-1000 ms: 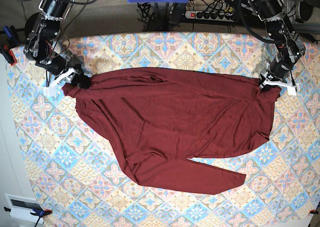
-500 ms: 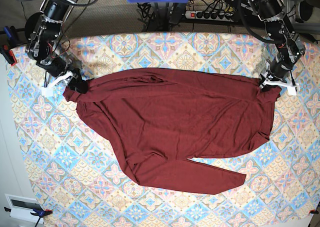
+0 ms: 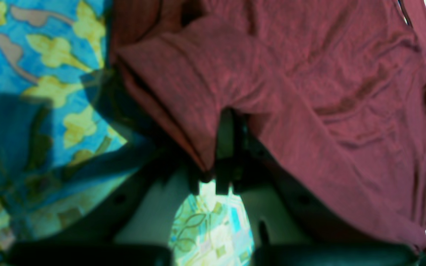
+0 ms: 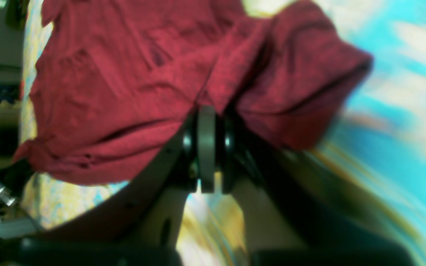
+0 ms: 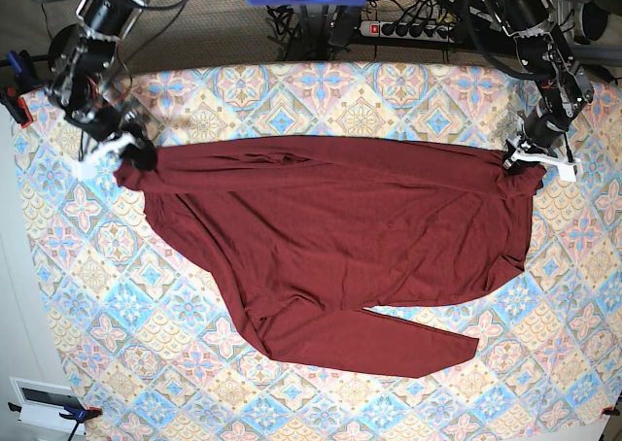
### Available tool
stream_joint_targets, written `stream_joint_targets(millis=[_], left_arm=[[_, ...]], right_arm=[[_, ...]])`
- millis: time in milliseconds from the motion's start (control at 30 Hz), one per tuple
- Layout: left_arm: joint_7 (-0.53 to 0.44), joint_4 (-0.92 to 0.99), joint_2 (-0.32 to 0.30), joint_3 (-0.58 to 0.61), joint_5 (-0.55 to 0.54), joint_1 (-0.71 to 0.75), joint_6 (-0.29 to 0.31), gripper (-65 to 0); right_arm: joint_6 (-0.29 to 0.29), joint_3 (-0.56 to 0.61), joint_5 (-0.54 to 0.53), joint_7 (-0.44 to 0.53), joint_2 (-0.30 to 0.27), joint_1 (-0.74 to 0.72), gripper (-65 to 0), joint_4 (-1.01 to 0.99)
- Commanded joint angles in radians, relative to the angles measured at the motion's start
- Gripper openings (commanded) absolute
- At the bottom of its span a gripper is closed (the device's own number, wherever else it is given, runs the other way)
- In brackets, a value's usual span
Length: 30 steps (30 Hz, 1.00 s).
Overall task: Layout the t-shirt on the table in an organized manner, then fold the t-shirt properly
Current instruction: 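Lower the stretched shirt edge with both grippers onto the table, then release the shirt edge with the left gripper and lift it away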
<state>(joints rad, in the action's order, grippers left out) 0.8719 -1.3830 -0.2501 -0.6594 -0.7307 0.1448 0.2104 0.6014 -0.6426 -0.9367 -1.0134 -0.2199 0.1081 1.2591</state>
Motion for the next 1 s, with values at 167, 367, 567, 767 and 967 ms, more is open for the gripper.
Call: stream_joint_targets(millis=[167,367,567,767,967], left_arm=[[0.036,-0.008,-0.067,0.0,-0.083,0.074,-0.006,-65.0],[0.036,-0.008,-0.113,0.0,-0.135,0.14,-0.006,-65.0],[0.036,-0.016,-0.134,-0.001,-0.162,0.203,-0.006,-65.0],[0.036,-0.137,-0.144,-0.001,-0.162,0.298,-0.006,-65.0],[0.036,-0.154,-0.168,-0.001,-0.155,0.321,-0.006,-65.0]], right_arm=[[0.01,-0.01,-0.015,0.015,-0.02,0.098,-65.0,0.178],[0.01,-0.01,-0.015,0.014,-0.02,0.141,-65.0,0.239],[0.013,-0.012,-0.017,-0.04,-0.02,0.183,-65.0,0.244],[0.013,-0.053,-0.017,-0.04,-0.02,0.267,-65.0,0.245],[0.013,-0.058,-0.038,-0.04,-0.02,0.305,-65.0,0.333]])
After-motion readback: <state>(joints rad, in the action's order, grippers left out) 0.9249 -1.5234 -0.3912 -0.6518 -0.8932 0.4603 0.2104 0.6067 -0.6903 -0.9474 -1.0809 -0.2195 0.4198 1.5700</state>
